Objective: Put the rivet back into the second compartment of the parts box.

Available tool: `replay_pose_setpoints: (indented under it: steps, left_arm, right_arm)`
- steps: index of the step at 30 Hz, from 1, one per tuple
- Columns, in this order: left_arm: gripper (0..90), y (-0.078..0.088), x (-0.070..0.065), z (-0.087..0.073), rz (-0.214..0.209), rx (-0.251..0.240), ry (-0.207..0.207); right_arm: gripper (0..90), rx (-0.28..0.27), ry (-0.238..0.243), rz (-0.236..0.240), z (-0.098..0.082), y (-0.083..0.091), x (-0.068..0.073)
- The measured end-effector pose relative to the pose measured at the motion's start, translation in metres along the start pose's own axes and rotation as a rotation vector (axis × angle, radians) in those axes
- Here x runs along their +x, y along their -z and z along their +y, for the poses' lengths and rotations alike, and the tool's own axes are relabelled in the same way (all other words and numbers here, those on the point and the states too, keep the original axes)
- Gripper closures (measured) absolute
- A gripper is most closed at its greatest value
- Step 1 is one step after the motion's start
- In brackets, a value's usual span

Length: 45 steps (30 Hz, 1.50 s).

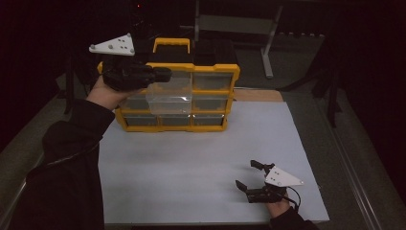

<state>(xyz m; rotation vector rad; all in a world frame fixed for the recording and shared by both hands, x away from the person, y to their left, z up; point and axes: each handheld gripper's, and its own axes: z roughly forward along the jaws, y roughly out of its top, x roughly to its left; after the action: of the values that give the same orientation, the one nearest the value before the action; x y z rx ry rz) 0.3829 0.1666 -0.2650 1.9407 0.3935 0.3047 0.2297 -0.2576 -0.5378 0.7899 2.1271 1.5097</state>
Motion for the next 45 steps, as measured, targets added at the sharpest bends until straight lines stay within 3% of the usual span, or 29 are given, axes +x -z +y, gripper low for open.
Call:
replay_pose_setpoints:
  steps: [9,20,25,28,36,40,41,45]
  left_arm:
    - [80.9,-0.017,0.010,-0.011,0.070,0.046,0.084]
    - [80.9,-0.034,0.013,-0.015,0.139,0.165,0.131]
    - [79.7,-0.036,0.016,-0.017,0.127,0.177,0.151]
    - [64.8,-0.034,0.015,-0.017,0.122,0.154,0.147]
    - [36.1,-0.018,0.009,-0.014,0.123,0.102,0.158]
    - [10.1,-0.012,0.004,-0.017,0.142,0.121,0.175]
    - [5.9,-0.010,0.003,-0.019,0.130,0.124,0.182]
    - [0.0,0.000,-0.002,-0.025,0.123,0.120,0.190]
  right_arm:
    - [10.6,0.002,-0.001,0.002,0.000,0.000,0.000]
    - [10.6,0.003,-0.002,0.001,-0.001,0.000,-0.001]
    - [10.6,0.004,-0.002,0.002,-0.001,0.000,-0.001]
    - [10.6,0.004,-0.002,0.000,-0.001,0.000,-0.001]
    - [10.6,0.005,-0.001,-0.002,-0.001,0.000,-0.001]
    - [10.6,0.004,-0.002,-0.005,0.000,0.001,-0.001]
    - [10.6,0.004,-0.003,-0.005,-0.001,0.001,-0.001]
    - [10.6,0.006,-0.002,-0.006,0.000,0.001,-0.001]
